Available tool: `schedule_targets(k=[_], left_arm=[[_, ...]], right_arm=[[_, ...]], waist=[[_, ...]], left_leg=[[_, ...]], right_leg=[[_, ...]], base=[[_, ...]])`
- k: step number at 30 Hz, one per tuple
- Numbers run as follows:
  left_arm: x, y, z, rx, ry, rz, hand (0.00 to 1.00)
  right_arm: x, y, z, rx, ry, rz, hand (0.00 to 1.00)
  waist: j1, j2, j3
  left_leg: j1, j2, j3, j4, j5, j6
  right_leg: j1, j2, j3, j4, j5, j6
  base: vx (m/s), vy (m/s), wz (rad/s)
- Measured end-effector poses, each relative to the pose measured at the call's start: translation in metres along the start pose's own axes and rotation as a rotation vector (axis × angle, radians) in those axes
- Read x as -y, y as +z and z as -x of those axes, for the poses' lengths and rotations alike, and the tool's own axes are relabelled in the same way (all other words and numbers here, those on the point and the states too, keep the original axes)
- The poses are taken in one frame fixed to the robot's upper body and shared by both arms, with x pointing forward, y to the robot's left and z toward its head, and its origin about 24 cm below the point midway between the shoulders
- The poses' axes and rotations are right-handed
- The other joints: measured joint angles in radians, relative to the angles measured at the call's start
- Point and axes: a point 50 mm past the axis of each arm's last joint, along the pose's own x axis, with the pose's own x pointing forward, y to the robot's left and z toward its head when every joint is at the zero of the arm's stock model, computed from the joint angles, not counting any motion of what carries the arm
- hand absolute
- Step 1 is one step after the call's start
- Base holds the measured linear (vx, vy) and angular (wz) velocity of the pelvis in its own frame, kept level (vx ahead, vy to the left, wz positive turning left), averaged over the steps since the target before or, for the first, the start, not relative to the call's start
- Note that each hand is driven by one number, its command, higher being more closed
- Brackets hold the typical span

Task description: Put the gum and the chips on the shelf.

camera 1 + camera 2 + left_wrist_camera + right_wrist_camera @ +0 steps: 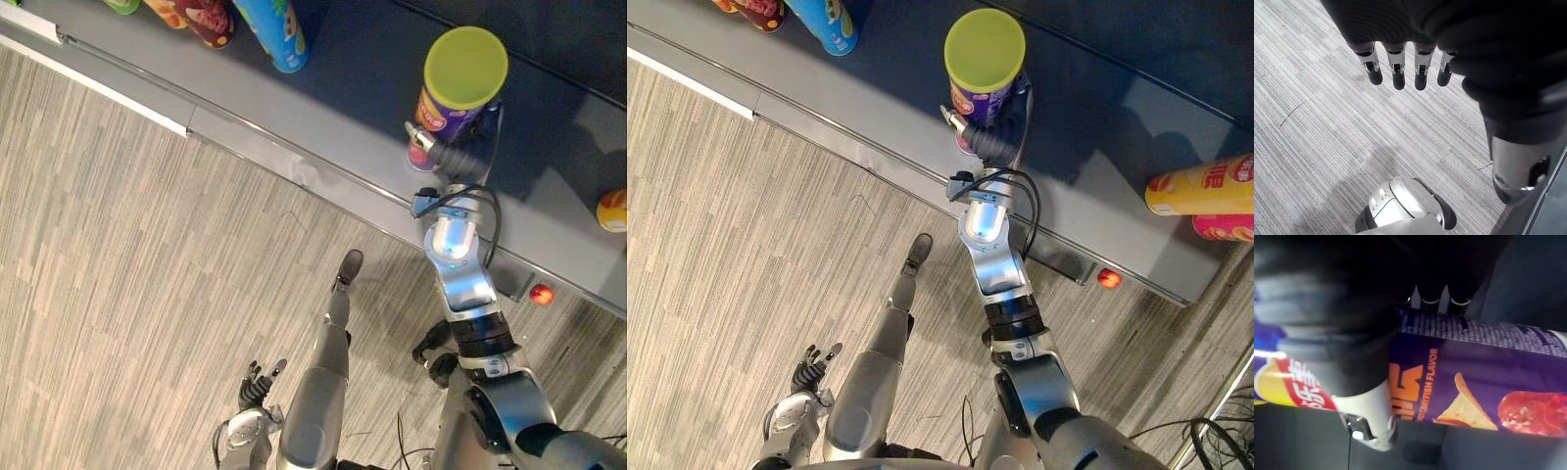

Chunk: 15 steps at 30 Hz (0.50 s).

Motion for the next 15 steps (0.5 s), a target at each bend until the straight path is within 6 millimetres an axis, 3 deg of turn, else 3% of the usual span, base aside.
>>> schedule_targets(k=[5,14,15], left_arm=[[-0.0016,-0.0001,0.0000,0.000,0.016,0.001,0.00],[-0.0013,0.0014,-0.0002,0.012,0.018,0.003,0.00],[-0.0013,0.0015,-0.0002,0.012,0.018,0.003,0.00]], right_arm=[[-0.0029,0.0013,0.0008,0.032,0.028,0.034,1.00],[-0.0032,0.0028,-0.0001,0.054,0.023,0.038,1.00],[-0.0033,0.0026,0.0000,0.054,0.022,0.037,0.00]], waist=[[-0.016,0.000,0.000],[-0.018,0.000,0.000],[-0.018,0.000,-0.001]], left_leg=[[-0.010,-0.006,-0.001,-0.001,0.005,0.003],[-0.021,-0.011,-0.001,-0.001,0.010,0.003],[-0.021,-0.011,-0.001,-0.001,0.010,0.003]], right_leg=[[-0.010,-0.011,0.001,0.004,0.001,0.002],[-0.025,-0.017,0.003,0.014,0.001,0.002],[-0.025,-0.017,0.003,0.015,0.000,0.002]], base=[[0.00,-0.006,0.02],[0.00,0.000,0.00],[0.03,-0.026,0.01]])
